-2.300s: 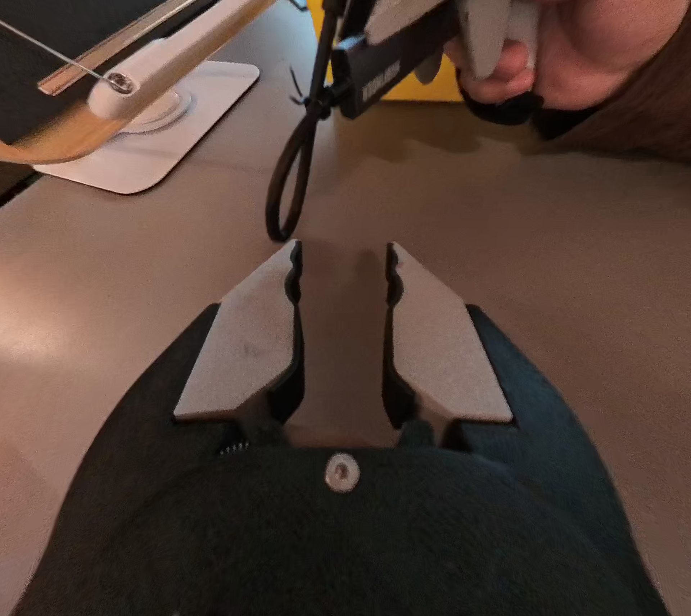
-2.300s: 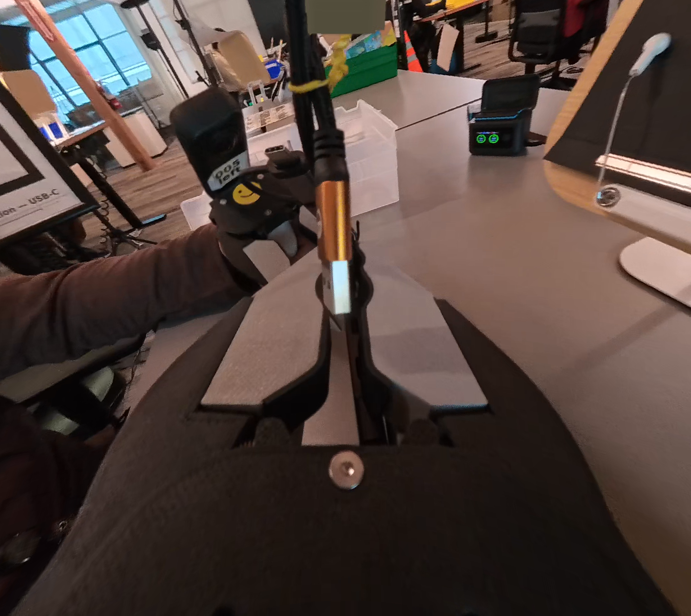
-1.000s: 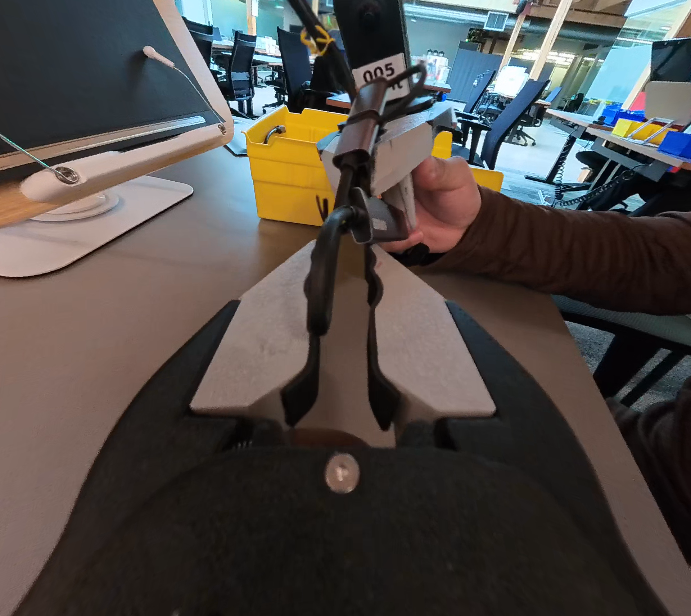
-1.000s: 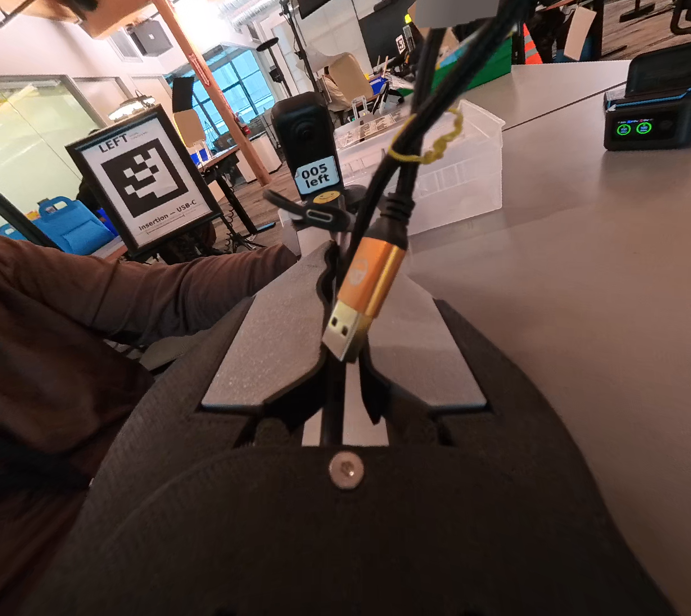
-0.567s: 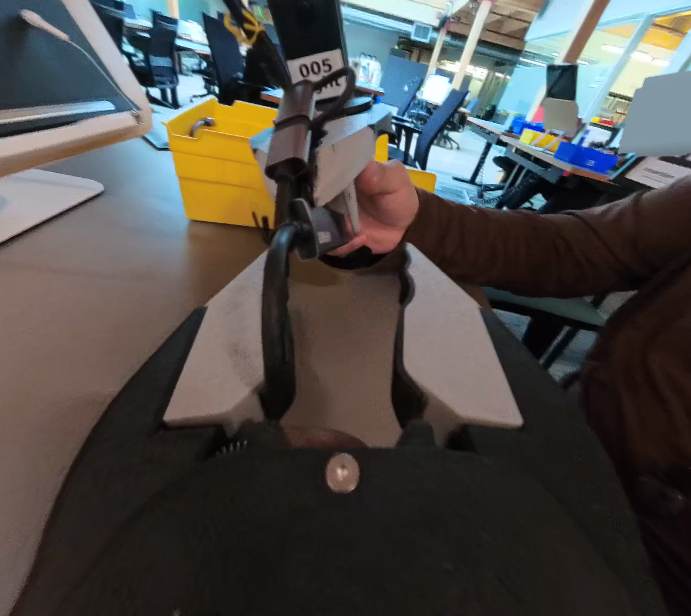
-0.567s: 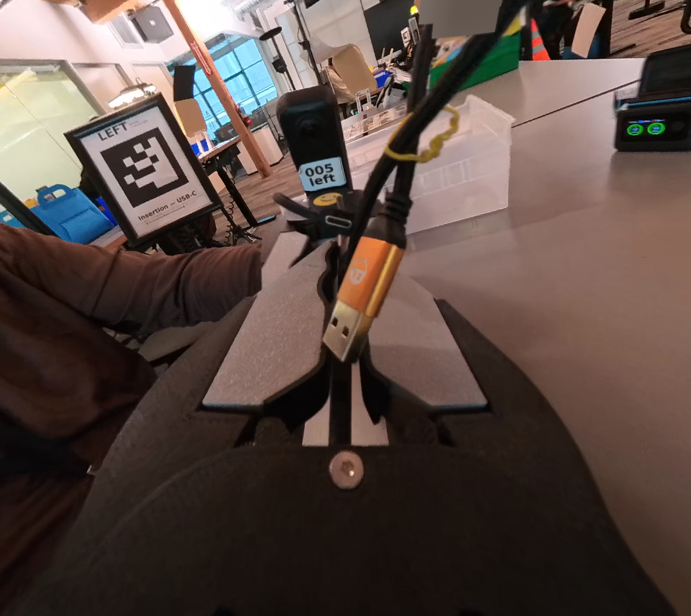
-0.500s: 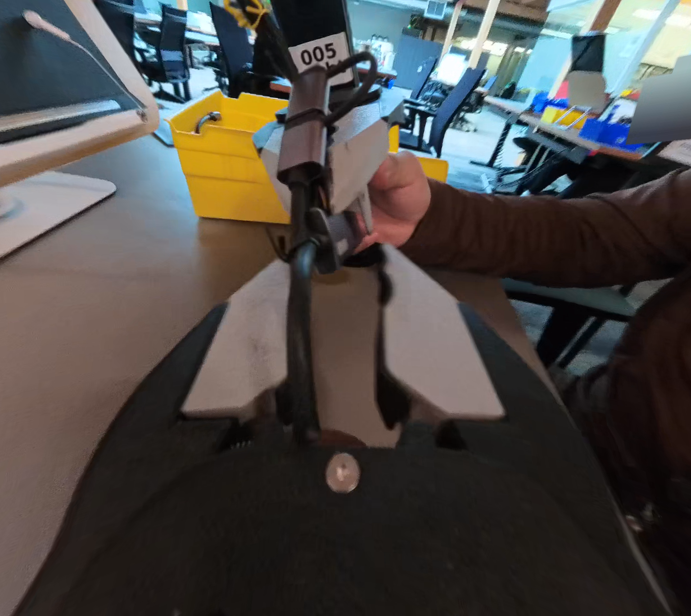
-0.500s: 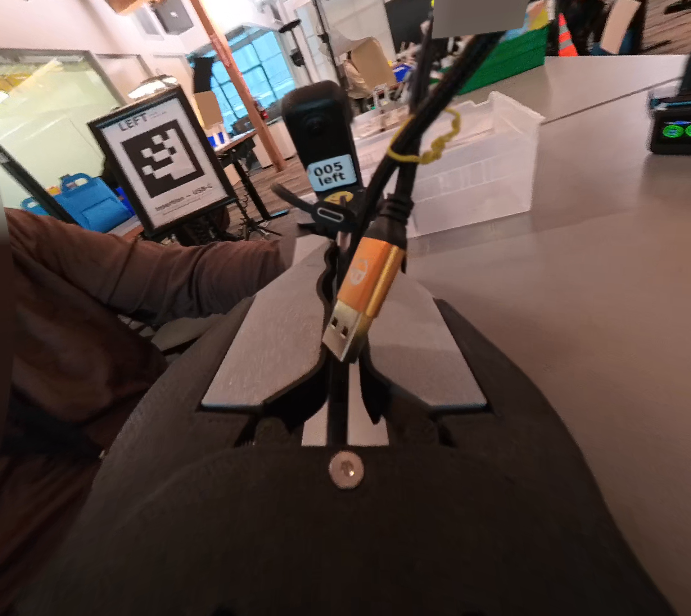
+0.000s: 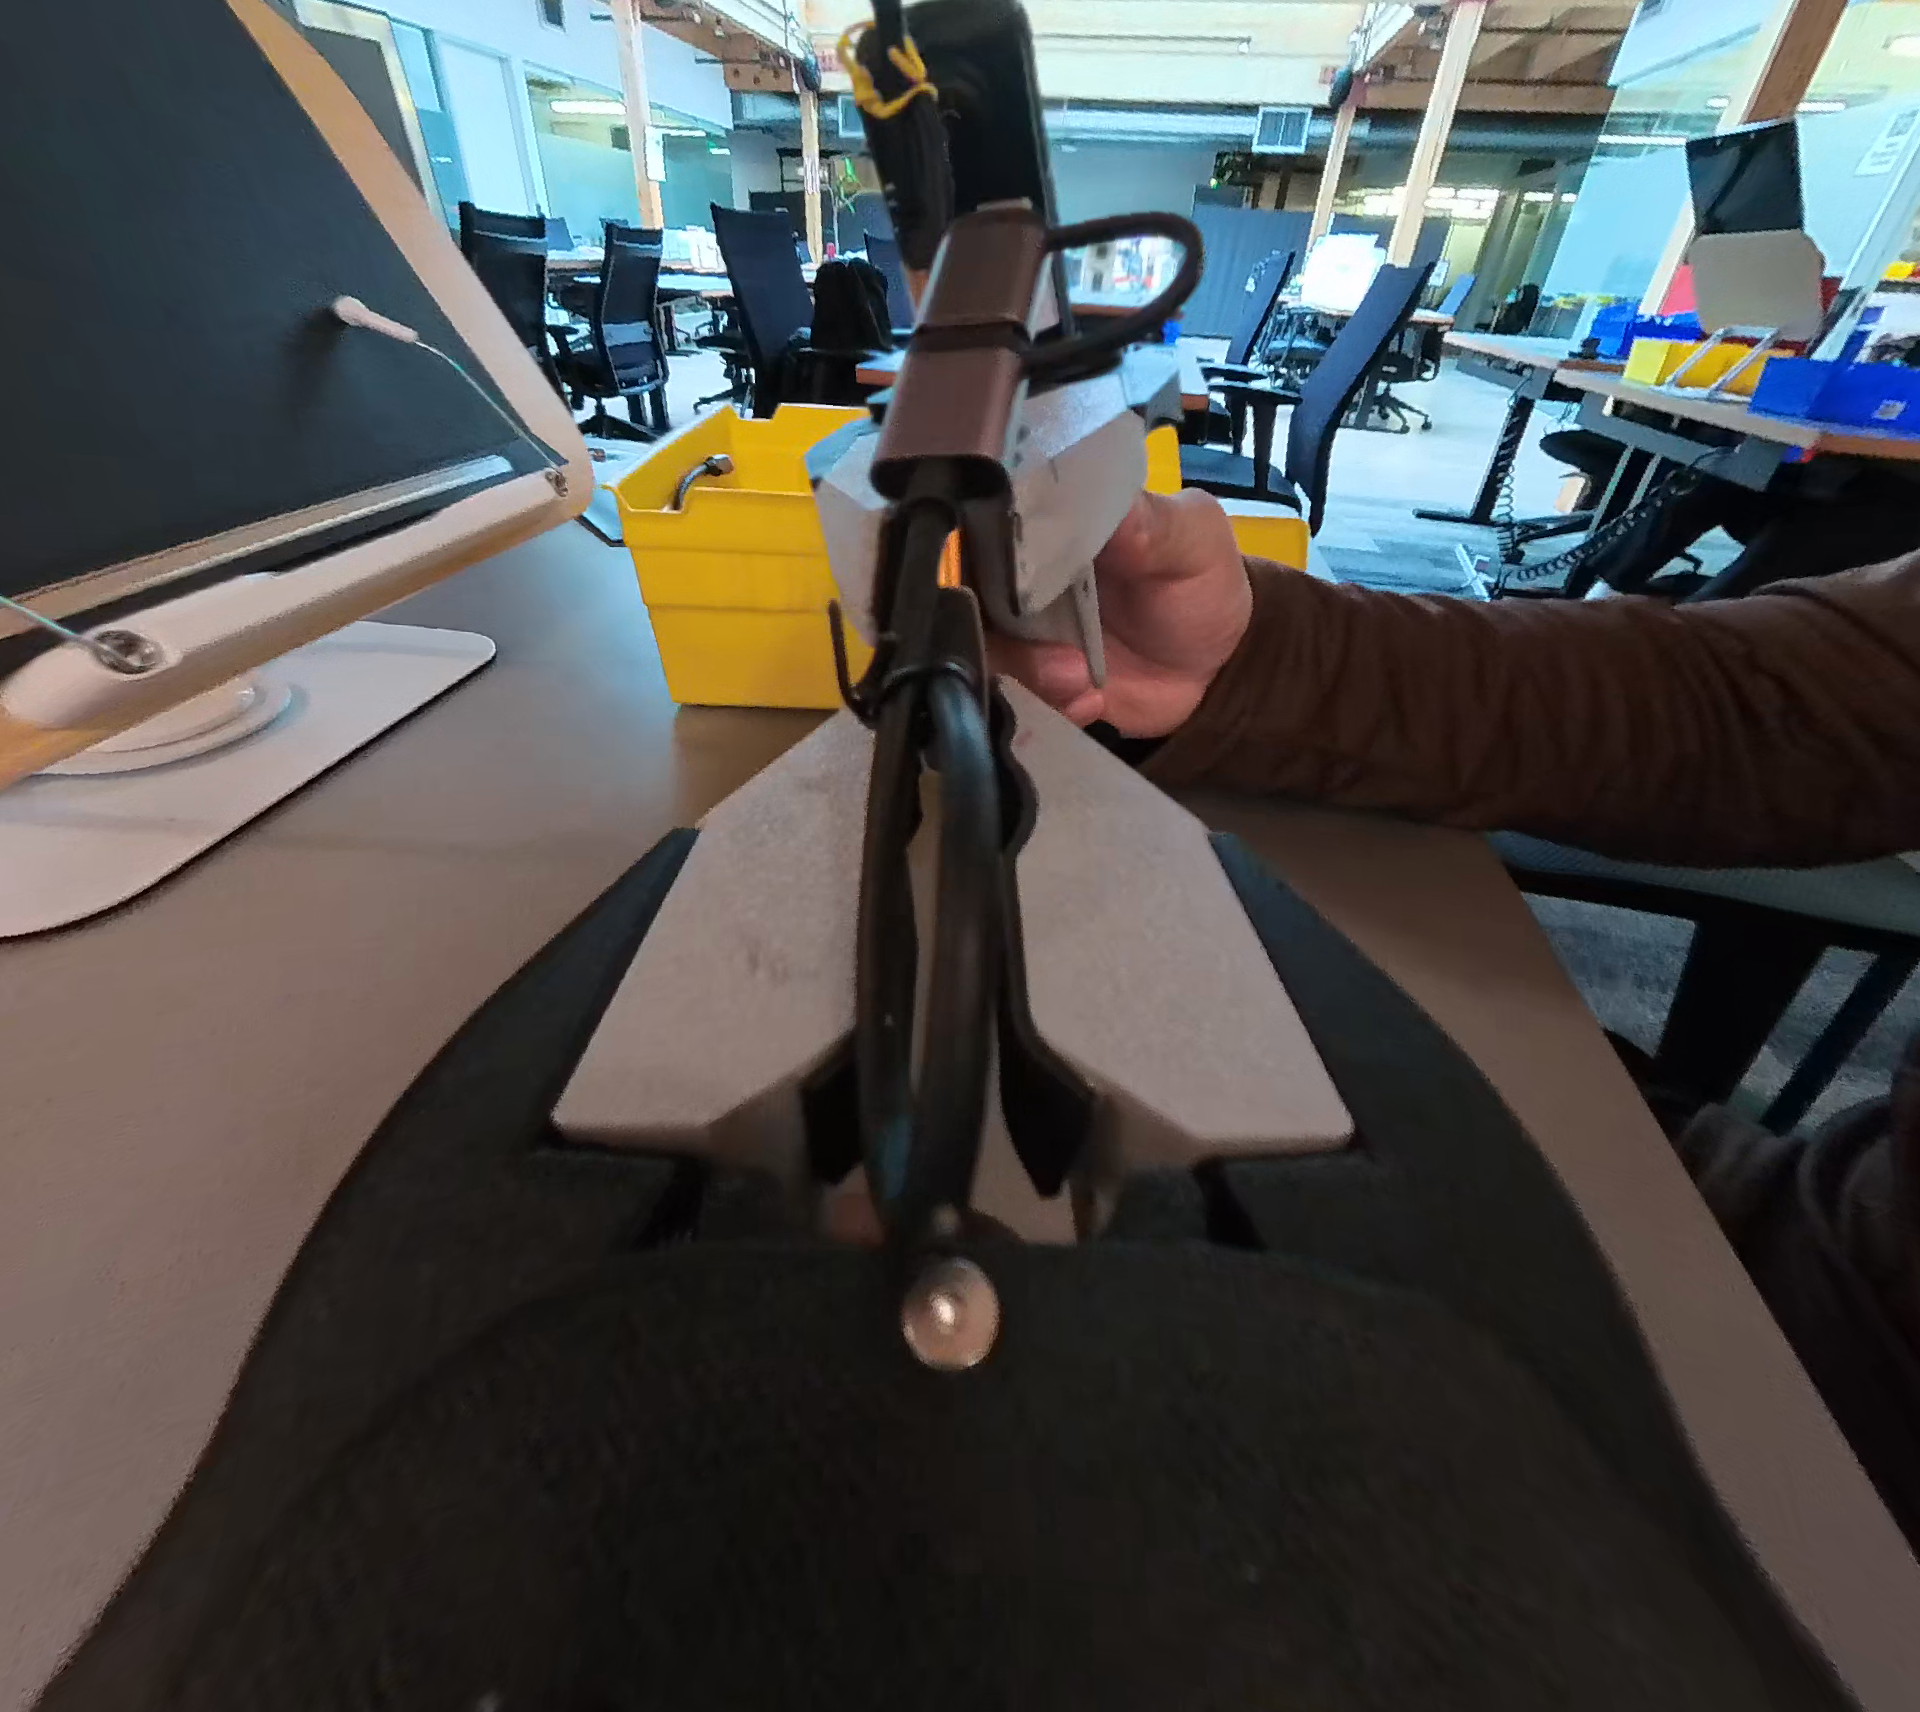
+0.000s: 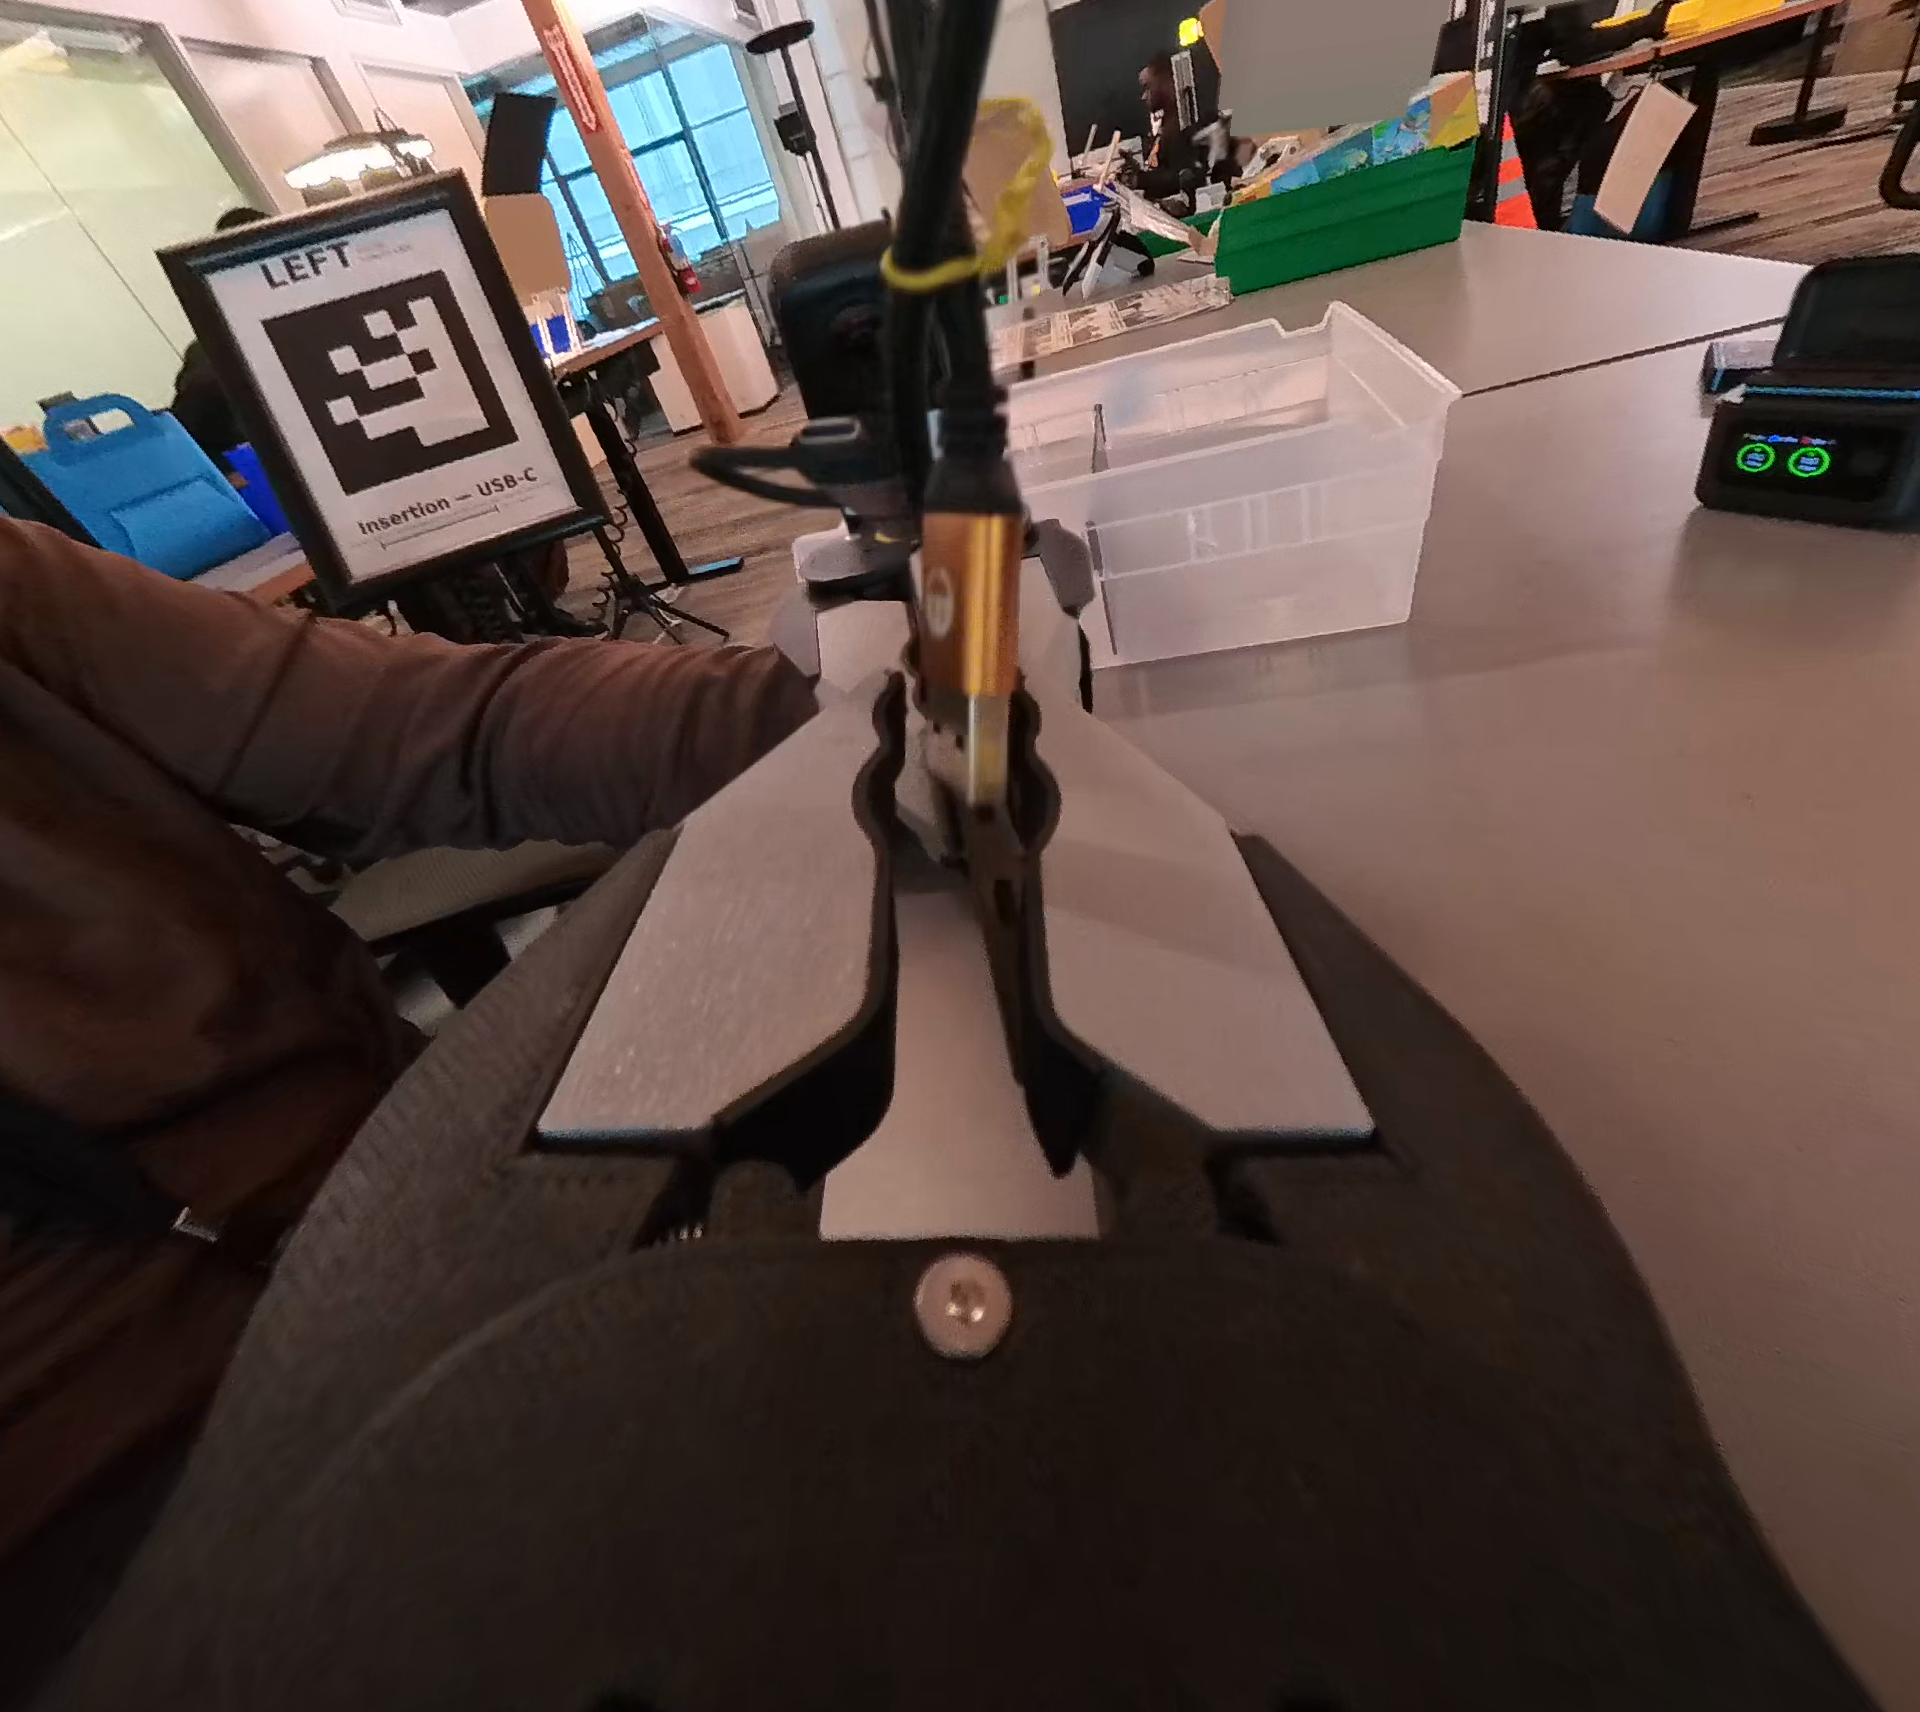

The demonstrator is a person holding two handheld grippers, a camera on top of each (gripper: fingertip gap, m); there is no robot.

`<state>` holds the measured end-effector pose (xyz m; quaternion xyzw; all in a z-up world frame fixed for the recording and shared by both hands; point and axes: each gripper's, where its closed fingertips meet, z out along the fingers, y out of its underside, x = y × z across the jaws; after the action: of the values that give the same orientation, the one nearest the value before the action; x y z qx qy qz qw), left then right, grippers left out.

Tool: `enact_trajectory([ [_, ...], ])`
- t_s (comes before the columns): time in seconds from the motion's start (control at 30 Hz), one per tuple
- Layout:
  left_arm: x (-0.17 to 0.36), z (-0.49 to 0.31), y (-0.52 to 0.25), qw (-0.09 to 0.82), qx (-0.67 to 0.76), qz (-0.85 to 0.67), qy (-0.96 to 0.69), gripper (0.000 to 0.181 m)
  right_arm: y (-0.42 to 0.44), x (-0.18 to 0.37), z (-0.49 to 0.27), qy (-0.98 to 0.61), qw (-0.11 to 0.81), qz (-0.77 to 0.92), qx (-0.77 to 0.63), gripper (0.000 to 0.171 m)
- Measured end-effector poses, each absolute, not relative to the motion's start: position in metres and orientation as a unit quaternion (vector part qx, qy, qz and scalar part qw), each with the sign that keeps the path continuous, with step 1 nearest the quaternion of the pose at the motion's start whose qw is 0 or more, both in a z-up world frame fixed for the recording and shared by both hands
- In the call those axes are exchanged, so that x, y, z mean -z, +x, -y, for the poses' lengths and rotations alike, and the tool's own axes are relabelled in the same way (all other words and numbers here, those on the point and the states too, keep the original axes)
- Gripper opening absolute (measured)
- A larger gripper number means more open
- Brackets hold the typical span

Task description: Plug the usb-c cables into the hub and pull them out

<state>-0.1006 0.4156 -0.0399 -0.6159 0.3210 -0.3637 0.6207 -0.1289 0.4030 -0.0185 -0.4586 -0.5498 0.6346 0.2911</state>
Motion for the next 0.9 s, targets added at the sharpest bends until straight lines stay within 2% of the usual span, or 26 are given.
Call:
enact_trajectory([
  [0.23,0.037,-0.410,-0.099,0.595,0.420,-0.308,-0.613,0.007,-0.128,0.020,-0.401,-0.451,0.315,0.570,-0.610,0.005],
  [0.33,0.032,-0.407,-0.098,0.590,0.451,-0.298,-0.600,0.024,-0.129,0.022,-0.404,-0.461,0.319,0.566,-0.604,0.005],
  [0.37,0.035,-0.410,-0.098,0.592,0.437,-0.300,-0.608,0.023,-0.129,0.024,-0.405,-0.465,0.316,0.568,-0.601,0.004],
  [0.43,0.039,-0.412,-0.099,0.602,0.404,-0.315,-0.613,0.009,-0.128,0.025,-0.402,-0.461,0.303,0.574,-0.605,0.005],
  [0.57,0.034,-0.412,-0.101,0.628,0.370,-0.327,-0.602,0.005,-0.126,0.018,-0.400,-0.451,0.304,0.566,-0.620,0.006],
  [0.9,0.026,-0.409,-0.101,0.621,0.415,-0.304,-0.591,0.010,-0.122,0.010,-0.402,-0.437,0.336,0.563,-0.616,0.003],
])
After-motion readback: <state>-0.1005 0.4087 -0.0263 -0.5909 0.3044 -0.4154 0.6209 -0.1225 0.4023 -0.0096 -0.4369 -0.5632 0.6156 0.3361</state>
